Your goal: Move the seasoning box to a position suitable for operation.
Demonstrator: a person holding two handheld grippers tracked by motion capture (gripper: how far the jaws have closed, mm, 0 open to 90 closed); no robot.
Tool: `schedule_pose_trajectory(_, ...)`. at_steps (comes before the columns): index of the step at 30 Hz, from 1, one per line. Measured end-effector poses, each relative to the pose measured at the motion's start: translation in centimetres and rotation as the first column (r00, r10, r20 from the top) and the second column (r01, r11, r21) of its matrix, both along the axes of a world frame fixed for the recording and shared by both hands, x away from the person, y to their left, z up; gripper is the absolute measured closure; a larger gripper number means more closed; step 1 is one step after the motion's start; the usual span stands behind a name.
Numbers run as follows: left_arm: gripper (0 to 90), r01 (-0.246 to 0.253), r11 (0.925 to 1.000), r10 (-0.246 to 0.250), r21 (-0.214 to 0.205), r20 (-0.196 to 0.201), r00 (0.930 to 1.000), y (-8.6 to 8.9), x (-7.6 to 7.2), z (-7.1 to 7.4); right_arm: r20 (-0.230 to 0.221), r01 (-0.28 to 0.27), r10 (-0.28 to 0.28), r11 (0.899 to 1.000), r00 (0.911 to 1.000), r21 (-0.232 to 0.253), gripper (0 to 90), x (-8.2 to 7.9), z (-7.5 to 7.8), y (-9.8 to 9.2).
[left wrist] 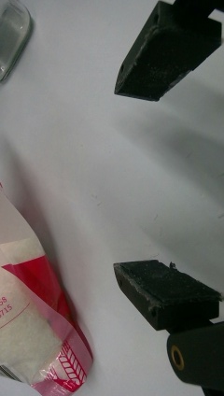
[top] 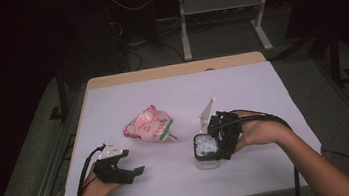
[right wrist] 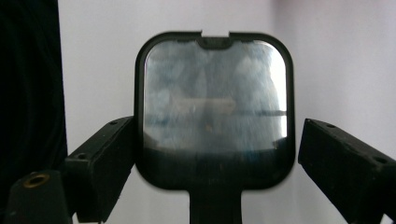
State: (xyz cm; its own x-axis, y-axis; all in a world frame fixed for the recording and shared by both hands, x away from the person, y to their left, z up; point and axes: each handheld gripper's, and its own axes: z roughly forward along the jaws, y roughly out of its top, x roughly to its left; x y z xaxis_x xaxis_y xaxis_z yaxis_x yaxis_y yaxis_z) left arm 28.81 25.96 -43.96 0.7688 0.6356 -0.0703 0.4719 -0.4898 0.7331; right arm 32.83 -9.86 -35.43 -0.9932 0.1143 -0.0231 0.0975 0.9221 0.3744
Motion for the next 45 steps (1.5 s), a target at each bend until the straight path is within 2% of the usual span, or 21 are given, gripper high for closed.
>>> schedule_pose_trajectory(9, 12.1, -0.007, 0.9999, 0.007, -0.015, 0.001, 1.0000, 0.0, 0.0, 0.1, 0.012, 0.074, -0.075, 0.996, 0.9971, 0.047, 11.0, -0.6, 0.6, -3.6)
schedule_pose_trajectory(13, 12.0, -0.004, 0.9999, 0.004, -0.011, 0.004, 1.0000, 0.0, -0.1, 0.0, -0.003, 0.146, -0.146, 0.986, 0.9892, 0.081, 14.1, -1.0, 0.2, -6.2)
schedule_pose_trajectory(15, 12.1, -0.002, 1.0000, 0.002, -0.008, 0.007, 1.0000, 0.0, 0.0, 0.1, -0.017, 0.189, -0.188, 0.977, 0.9821, 0.099, 22.0, -1.3, -0.3, -7.5)
schedule_pose_trajectory(18, 12.0, -0.012, 0.9997, 0.012, -0.022, 0.009, 0.9999, 0.0, -0.1, 0.1, -0.039, 0.246, -0.243, 0.959, 0.9692, 0.139, 35.4, -1.6, -1.6, -9.1)
schedule_pose_trajectory(19, 12.1, -0.009, 0.9998, 0.009, -0.018, 0.014, 0.9999, 0.1, -0.1, 0.1, -0.051, 0.270, -0.265, 0.950, 0.9628, 0.159, 40.3, -1.6, -2.1, -9.8)
schedule_pose_trajectory(21, 12.1, -0.009, 0.9999, 0.009, -0.011, 0.014, 0.9999, 0.2, -0.1, 0.1, -0.062, 0.292, -0.285, 0.937, 0.9564, 0.192, 51.1, -1.8, -2.8, -10.7)
schedule_pose_trajectory(22, 12.1, -0.007, 0.9999, 0.007, -0.011, 0.012, 0.9999, 0.3, 0.0, 0.1, -0.067, 0.308, -0.301, 0.928, 0.9513, 0.211, 56.9, -2.0, -3.1, -11.1)
schedule_pose_trajectory(23, 12.1, -0.005, 0.9999, 0.005, -0.015, 0.012, 0.9999, 0.3, 0.0, 0.1, -0.092, 0.344, -0.331, 0.905, 0.9390, 0.251, 65.6, -2.3, -3.5, -11.6)
schedule_pose_trajectory(24, 12.1, -0.007, 0.9998, 0.007, -0.020, 0.014, 0.9999, 0.3, -0.1, 0.1, -0.092, 0.344, -0.331, 0.905, 0.9390, 0.251, 65.6, -2.3, -3.5, -11.6)
schedule_pose_trajectory(25, 12.1, -0.009, 0.9996, 0.009, -0.025, 0.013, 0.9999, 0.3, -0.1, 0.1, -0.097, 0.349, -0.335, 0.898, 0.9372, 0.269, 71.7, -2.5, -3.8, -11.9)
schedule_pose_trajectory(26, 12.1, -0.007, 0.9996, 0.007, -0.027, 0.012, 0.9999, 0.3, -0.1, 0.1, -0.121, 0.374, -0.354, 0.872, 0.9274, 0.317, 79.3, -3.0, -4.6, -12.3)
schedule_pose_trajectory(27, 12.1, -0.002, 0.9998, 0.003, -0.021, 0.012, 0.9999, 0.3, 0.0, 0.1, -0.121, 0.374, -0.354, 0.872, 0.9274, 0.317, 79.3, -3.0, -4.6, -12.3)
schedule_pose_trajectory(29, 12.1, -0.002, 0.9997, 0.003, -0.023, 0.007, 1.0000, 0.2, -0.1, 0.0, -0.121, 0.385, -0.366, 0.857, 0.9228, 0.344, 86.5, -3.3, -5.2, -12.5)
schedule_pose_trajectory(30, 12.0, -0.001, 0.9998, 0.001, -0.022, 0.008, 1.0000, 0.2, -0.1, 0.0, -0.119, 0.379, -0.361, 0.851, 0.9248, 0.364, 88.7, -3.4, -5.5, -12.5)
schedule_pose_trajectory(31, 12.1, -0.003, 0.9998, 0.003, -0.022, 0.009, 1.0000, 0.2, -0.1, 0.0, -0.112, 0.373, -0.359, 0.838, 0.9265, 0.399, 89.6, -3.8, -6.0, -12.5)
schedule_pose_trajectory(32, 12.1, -0.002, 0.9997, 0.002, -0.024, 0.009, 1.0000, 0.2, -0.1, 0.1, -0.112, 0.373, -0.359, 0.838, 0.9265, 0.399, 89.6, -3.8, -6.0, -12.5)
schedule_pose_trajectory(35, 12.1, -0.001, 0.9997, 0.001, -0.026, 0.014, 0.9999, 0.3, -0.1, 0.1, -0.125, 0.366, -0.347, 0.827, 0.9297, 0.426, 89.7, -4.5, -6.5, -12.4)
schedule_pose_trajectory(36, 12.1, 0.007, 0.9999, -0.006, -0.016, 0.013, 0.9999, 0.4, -0.1, 0.2, -0.155, 0.366, -0.333, 0.813, 0.9301, 0.453, 89.7, -4.8, -6.9, -12.5)
schedule_pose_trajectory(39, 12.1, 0.004, 0.9999, -0.004, -0.014, 0.014, 0.9999, 0.4, -0.1, 0.1, -0.183, 0.351, -0.299, 0.809, 0.9364, 0.472, 89.7, -5.1, -7.3, -12.3)
schedule_pose_trajectory(41, 12.1, 0.009, 0.9999, -0.009, -0.006, 0.015, 0.9998, 0.4, -0.1, 0.1, -0.189, 0.331, -0.273, 0.817, 0.9434, 0.473, 89.7, -5.3, -7.6, -11.5)
schedule_pose_trajectory(45, 12.1, 0.003, 0.9998, -0.003, -0.017, 0.013, 0.9999, 0.2, -0.2, 0.0, -0.180, 0.317, -0.262, 0.820, 0.9482, 0.477, 89.7, -5.3, -7.7, -10.8)
